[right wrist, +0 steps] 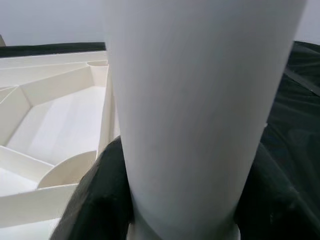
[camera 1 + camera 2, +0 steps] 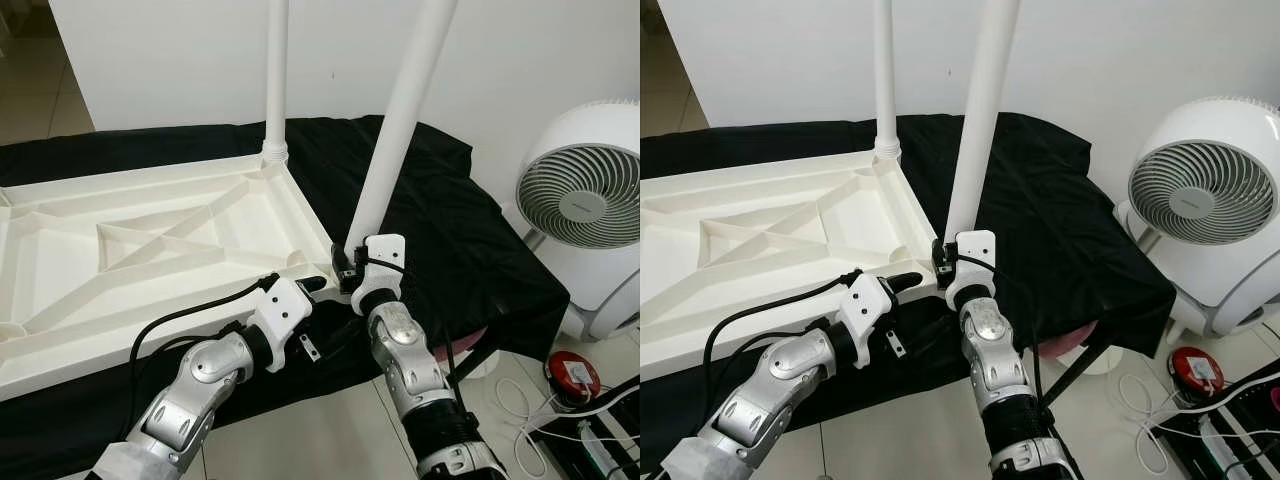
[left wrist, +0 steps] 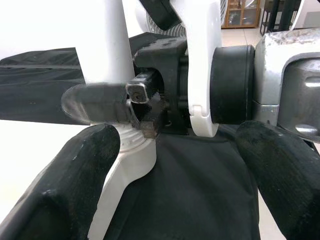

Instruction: Building children table

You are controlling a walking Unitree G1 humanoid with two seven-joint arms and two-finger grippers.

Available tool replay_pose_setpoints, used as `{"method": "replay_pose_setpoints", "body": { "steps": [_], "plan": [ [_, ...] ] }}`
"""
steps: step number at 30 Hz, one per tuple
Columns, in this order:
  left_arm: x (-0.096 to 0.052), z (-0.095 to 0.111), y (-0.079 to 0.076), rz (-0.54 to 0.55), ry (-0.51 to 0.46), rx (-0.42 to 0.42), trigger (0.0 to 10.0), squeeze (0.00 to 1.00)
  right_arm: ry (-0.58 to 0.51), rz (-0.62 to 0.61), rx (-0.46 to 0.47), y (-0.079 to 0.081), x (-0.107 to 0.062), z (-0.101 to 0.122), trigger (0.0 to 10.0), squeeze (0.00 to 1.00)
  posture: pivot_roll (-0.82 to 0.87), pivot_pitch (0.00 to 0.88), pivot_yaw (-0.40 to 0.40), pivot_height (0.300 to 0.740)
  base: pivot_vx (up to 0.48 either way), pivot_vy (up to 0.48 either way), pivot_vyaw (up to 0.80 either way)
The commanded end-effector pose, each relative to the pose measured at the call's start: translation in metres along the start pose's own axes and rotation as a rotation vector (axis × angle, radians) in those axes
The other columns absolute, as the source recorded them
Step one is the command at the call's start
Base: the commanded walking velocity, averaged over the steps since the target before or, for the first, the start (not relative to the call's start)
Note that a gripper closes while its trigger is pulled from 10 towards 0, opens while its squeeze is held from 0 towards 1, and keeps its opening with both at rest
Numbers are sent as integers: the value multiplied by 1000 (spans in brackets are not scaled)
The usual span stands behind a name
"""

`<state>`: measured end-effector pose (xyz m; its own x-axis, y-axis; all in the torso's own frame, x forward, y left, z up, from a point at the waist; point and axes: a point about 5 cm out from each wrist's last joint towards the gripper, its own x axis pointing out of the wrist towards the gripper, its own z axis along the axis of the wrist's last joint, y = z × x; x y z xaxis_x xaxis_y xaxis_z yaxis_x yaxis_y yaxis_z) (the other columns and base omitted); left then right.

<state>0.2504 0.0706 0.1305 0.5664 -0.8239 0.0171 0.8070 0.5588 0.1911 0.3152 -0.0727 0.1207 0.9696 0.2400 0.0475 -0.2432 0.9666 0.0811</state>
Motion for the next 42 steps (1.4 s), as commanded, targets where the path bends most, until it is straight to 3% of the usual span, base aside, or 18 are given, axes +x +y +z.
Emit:
{"method": "replay_pose_setpoints", "body": {
  "steps": [1, 11, 13, 16, 17, 18, 32, 36, 37, 38, 39, 42],
  "plan": [
    [2, -1, -2, -52, 2, 15, 10000, 0, 60, 11, 33, 0, -5, -12, 10000, 1000, -20, 0, -78, 740, 0, 0, 0],
    [1, 0, 0, -47, 3, 22, 10000, 0, 24, 147, 11, -6, -3, -1, 10000, 1000, -11, 0, -80, 740, 0, 0, 0],
    [1, 1, 0, -45, 2, 24, 10000, 0, 18, 247, -42, -13, -3, 2, 10000, 1000, -8, 0, -80, 740, 0, 0, 0],
    [1, 1, 1, -44, 2, 24, 10000, 0, 15, 287, -65, -16, -3, 3, 10000, 1000, -8, 0, -80, 740, 0, 0, 0],
    [1, 1, 1, -43, 1, 25, 10000, 0, 16, 339, -91, -18, -3, 4, 10000, 169, -7, 0, -80, 740, 0, 0, 0],
    [1, 2, 0, -43, -1, 25, 10000, 0, 17, 388, -111, -21, -3, 6, 10000, 0, -7, 0, -80, 740, 0, 0, 0],
    [3, 5, 1, -38, -13, 21, 10000, 0, 41, 666, -238, -34, 13, 12, 10000, 0, -4, 0, -71, 740, 0, 0, 0],
    [3, 5, 1, -37, -14, 20, 10000, 0, 47, 671, -242, -34, 14, 11, 10000, 0, -4, 0, -71, 740, 0, 0, 0],
    [4, 5, -1, -41, -15, 17, 10000, 0, 59, 690, -254, -35, 14, 9, 4078, 0, 0, 0, -69, 740, 0, 0, 0],
    [4, 5, -1, -41, -15, 17, 10000, 0, 59, 690, -254, -35, 14, 9, 4078, 0, 0, 0, -69, 740, 0, 0, 0],
    [3, 5, -2, -44, -15, 14, 10000, 0, 74, 702, -264, -36, 14, 6, 392, 0, 1, 0, -70, 740, 0, 0, 0],
    [3, 5, -3, -46, -15, 13, 10000, 0, 85, 714, -276, -37, 15, 4, 392, 0, 3, 0, -70, 740, 0, 0, 0]
  ]
}}
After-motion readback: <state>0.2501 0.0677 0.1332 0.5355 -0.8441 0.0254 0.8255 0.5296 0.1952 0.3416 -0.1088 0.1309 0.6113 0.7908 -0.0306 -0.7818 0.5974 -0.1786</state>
